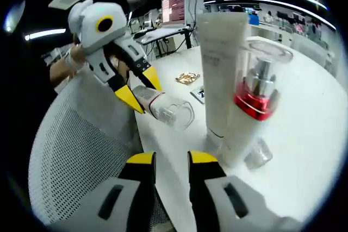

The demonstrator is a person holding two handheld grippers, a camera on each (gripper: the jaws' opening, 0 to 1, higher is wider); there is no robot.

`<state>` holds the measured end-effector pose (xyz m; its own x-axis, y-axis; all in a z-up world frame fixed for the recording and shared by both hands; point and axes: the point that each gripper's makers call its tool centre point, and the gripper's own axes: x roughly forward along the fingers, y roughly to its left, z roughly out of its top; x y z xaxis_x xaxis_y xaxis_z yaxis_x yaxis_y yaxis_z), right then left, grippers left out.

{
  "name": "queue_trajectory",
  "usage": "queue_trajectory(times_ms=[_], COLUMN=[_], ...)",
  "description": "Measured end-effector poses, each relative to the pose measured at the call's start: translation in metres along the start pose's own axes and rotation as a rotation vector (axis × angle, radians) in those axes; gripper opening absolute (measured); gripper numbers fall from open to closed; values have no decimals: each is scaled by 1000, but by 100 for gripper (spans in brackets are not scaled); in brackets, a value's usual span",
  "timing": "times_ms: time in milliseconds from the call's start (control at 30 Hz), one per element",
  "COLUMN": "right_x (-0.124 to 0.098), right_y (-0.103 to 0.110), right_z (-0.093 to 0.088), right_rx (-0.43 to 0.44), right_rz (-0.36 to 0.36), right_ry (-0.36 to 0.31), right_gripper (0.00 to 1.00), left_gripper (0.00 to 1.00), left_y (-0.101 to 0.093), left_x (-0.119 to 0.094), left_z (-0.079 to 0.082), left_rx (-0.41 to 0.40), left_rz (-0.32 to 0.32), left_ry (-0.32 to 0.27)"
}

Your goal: Arrange the skincare products in the storage area until every visible bottle or jar stands upright without overlapping.

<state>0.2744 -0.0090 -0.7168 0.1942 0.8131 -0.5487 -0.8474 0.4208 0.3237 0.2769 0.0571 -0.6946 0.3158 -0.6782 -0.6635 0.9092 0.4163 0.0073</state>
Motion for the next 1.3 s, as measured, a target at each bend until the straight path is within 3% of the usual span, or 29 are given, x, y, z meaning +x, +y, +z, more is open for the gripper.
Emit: queue_trajectory(times_ms=[33, 167, 333, 533, 733, 1067, 1300], right_x=[-2, -9, -17, -21, -30, -39, -40], right_y=[0, 2, 10, 13, 15, 14, 15], right_z=[4, 13, 27, 36, 59, 69, 69], right_rx=[62, 180, 335, 416, 522, 584, 551], right_rz=[-2, 23, 94, 141, 216, 264, 236], right_ry=[-43, -155, -293, -365, -506, -587, -556], right_gripper=[22, 23, 28, 32, 30, 26, 22], left_gripper=[15, 15, 16, 16, 16, 16, 16], left_y=[-1, -3, -10, -18, -25, -36, -39], left_x=[0, 0, 0, 1, 2, 3, 8], left_z=[2, 6, 10, 16, 25, 40, 39], left_rx=[-22, -84, -156, -194, -233, -293, -279], left_rz=[-10, -39, -78, -122, -166, -234, -242], left_ry=[-14, -58, -105, -141, -183, -252, -238])
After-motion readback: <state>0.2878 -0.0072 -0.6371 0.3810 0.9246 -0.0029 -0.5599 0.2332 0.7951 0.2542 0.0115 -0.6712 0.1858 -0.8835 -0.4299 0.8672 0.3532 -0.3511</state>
